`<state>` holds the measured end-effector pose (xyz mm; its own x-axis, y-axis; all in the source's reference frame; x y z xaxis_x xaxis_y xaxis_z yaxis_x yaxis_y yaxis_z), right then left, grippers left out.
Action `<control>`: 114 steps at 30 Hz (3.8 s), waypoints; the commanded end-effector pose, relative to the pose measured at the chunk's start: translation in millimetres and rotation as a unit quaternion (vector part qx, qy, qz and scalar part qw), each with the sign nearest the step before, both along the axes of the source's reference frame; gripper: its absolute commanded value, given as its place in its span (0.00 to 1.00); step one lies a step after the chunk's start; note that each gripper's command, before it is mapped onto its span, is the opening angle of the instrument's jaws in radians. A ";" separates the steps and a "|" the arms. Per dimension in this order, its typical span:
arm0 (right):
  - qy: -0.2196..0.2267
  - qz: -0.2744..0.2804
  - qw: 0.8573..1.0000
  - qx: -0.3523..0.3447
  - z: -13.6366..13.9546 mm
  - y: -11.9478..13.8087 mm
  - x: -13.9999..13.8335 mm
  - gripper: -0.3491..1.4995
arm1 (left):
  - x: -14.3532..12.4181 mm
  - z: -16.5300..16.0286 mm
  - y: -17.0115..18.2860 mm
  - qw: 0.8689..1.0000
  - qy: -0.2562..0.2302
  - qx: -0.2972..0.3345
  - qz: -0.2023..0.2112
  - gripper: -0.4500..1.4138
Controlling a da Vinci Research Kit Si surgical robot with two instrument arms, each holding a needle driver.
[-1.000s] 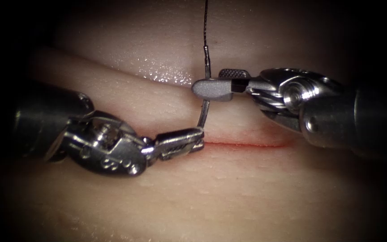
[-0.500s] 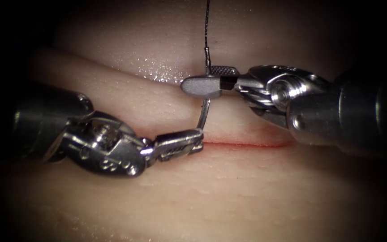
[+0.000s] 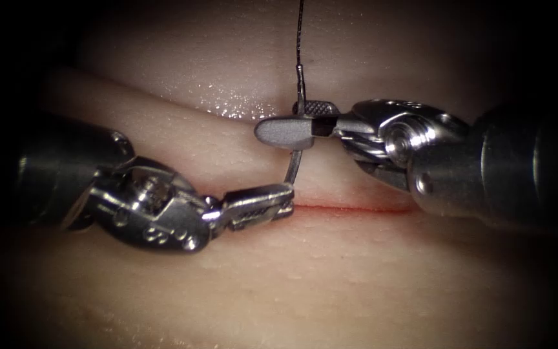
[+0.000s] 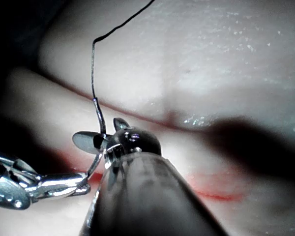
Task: Wound Closure
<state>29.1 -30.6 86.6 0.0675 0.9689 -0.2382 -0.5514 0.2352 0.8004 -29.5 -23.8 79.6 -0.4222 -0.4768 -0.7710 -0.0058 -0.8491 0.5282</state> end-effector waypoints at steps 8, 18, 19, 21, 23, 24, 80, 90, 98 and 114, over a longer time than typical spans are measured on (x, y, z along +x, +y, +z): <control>0.012 -0.002 1.000 0.009 0.7 -0.4 0.8 0.29 | -0.7 0.5 -0.5 1.000 -0.003 -0.001 -0.001 0.00; 0.021 0.018 0.999 0.033 0.6 0.0 0.7 0.00 | -0.9 0.6 -0.7 1.000 -0.004 -0.002 0.000 0.14; 0.022 0.019 0.999 0.033 0.6 0.0 0.7 0.00 | -0.9 0.6 -0.7 1.000 -0.005 -0.002 -0.001 0.40; 0.026 0.023 0.999 0.030 0.8 0.3 0.6 0.00 | -0.9 0.6 -0.7 1.000 -0.007 0.017 -0.008 0.67; 0.029 0.028 0.999 0.027 1.0 0.5 0.4 0.00 | -0.8 0.6 -0.7 1.000 -0.006 0.028 -0.012 0.71; 0.030 0.027 0.999 0.020 1.1 0.7 0.3 0.00 | -0.8 0.5 -0.8 0.999 -0.008 0.036 -0.015 0.72; 0.218 -0.169 0.771 -0.574 10.6 2.5 8.1 0.00 | 3.1 6.9 -4.0 0.918 0.121 0.364 -0.096 0.05; 0.218 -0.170 0.752 -0.599 11.1 2.1 8.6 0.00 | 3.5 8.3 -4.7 0.913 0.148 0.365 -0.108 0.05; 0.213 -0.179 0.732 -0.622 12.0 1.8 9.0 0.00 | 3.8 9.4 -4.5 0.908 0.156 0.369 -0.121 0.05; 0.198 -0.214 0.701 -0.651 13.2 1.8 9.8 0.00 | 4.2 11.1 -5.9 0.899 0.168 0.387 -0.119 0.05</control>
<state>37.9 -28.9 99.3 -0.0305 -0.1775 -0.9836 -0.0020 0.9841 -0.1776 -24.7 -29.3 90.2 -0.7137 0.2802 -0.6420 -0.1874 -0.9595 -0.2105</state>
